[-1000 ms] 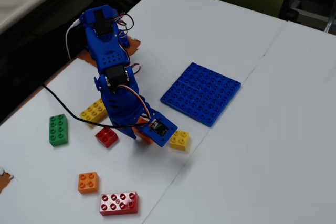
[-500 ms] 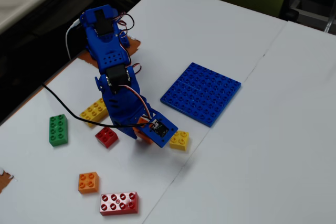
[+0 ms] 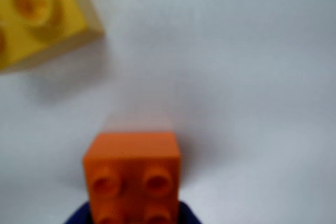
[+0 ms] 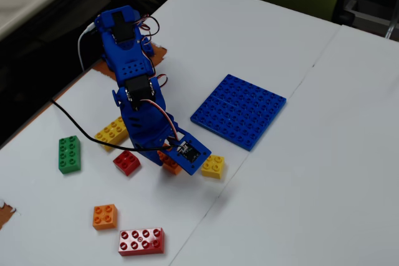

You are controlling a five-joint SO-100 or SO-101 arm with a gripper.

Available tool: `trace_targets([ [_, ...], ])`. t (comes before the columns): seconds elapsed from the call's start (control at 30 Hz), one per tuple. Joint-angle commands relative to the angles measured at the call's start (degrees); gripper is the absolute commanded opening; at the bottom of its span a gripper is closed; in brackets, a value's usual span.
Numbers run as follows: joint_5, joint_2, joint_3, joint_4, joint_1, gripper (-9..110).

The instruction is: Pick up the 2x4 orange block and go up the 8x8 blue block.

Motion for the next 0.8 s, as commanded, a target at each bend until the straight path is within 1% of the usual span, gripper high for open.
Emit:
trace_targets([
  [0.0, 0.35, 0.62, -2.90, 0.26, -0.79, 6],
  [0.17, 0.97, 0.79, -4.22, 0.26, -0.70, 0],
  [0.77, 4.31, 17.67, -4.31, 4.83, -1.14, 0],
])
